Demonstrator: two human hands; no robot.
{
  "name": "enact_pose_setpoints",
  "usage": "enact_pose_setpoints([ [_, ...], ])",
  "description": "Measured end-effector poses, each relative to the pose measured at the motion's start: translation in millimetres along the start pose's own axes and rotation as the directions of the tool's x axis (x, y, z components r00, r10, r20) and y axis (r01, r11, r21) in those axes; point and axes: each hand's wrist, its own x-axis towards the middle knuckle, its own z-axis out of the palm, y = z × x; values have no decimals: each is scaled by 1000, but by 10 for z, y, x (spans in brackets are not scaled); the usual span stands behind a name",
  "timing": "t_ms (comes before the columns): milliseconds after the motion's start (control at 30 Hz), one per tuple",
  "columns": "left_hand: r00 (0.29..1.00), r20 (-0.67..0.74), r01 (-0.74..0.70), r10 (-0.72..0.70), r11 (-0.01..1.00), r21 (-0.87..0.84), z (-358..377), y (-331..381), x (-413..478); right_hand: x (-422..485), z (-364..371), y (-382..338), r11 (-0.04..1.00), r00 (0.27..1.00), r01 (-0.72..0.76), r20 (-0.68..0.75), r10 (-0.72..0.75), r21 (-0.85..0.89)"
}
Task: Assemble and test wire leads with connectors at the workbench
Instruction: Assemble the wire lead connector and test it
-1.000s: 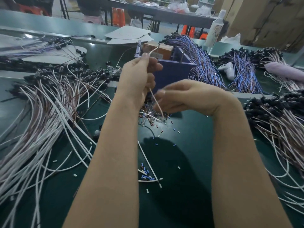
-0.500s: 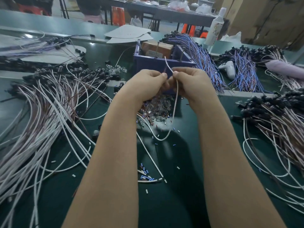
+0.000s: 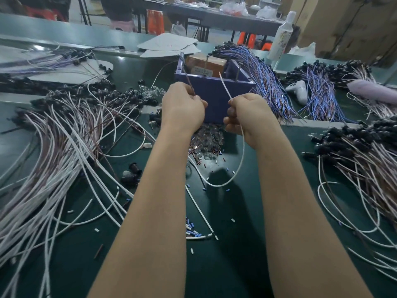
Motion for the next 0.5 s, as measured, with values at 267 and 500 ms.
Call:
enact_pose_setpoints([
  [267, 982, -155, -89, 104, 991, 98, 176, -53, -43, 28, 8, 58, 988, 984, 153, -87, -154, -27],
  [500, 992, -10, -116, 124, 948, 298, 188, -85, -33, 17, 17, 58, 984, 980, 168, -102, -173, -50],
])
